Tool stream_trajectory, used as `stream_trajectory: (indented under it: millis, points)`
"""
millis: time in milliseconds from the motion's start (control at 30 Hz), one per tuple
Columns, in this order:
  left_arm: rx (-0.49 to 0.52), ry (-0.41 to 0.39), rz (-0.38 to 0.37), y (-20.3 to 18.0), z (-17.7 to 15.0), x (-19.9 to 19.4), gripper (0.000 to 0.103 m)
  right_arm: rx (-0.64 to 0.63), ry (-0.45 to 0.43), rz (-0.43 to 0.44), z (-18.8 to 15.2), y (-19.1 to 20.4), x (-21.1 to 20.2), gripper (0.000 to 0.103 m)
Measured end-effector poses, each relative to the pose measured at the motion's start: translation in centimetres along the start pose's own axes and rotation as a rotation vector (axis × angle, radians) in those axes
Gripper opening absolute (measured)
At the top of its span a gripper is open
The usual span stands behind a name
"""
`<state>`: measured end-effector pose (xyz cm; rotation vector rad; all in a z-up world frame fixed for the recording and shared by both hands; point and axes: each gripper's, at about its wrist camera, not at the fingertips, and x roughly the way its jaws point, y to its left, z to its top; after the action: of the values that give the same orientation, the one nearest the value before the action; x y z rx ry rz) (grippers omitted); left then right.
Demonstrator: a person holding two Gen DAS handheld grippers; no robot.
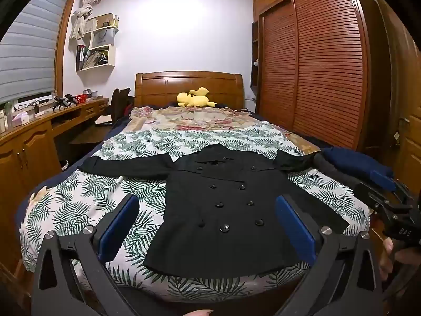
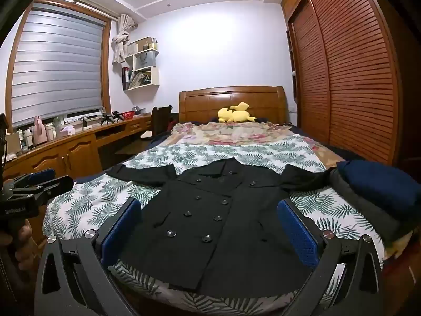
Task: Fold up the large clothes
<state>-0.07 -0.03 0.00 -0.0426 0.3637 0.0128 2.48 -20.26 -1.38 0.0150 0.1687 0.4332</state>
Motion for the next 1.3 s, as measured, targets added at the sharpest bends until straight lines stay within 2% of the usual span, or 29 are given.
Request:
stream_trajectory:
  millis: [467, 1300]
  points:
    - [-0.006, 0.017, -0.001, -0.07, 0.3, -0.23, 0.103, -0.002, -0.006, 0.006, 0.09, 0.1, -0.35, 0.103]
    - [0.011, 0.001, 0.001, -0.69, 0.33, -0.85, 0.103, 0.007, -0.017, 0.012, 0.06, -0.2, -0.24, 0.103]
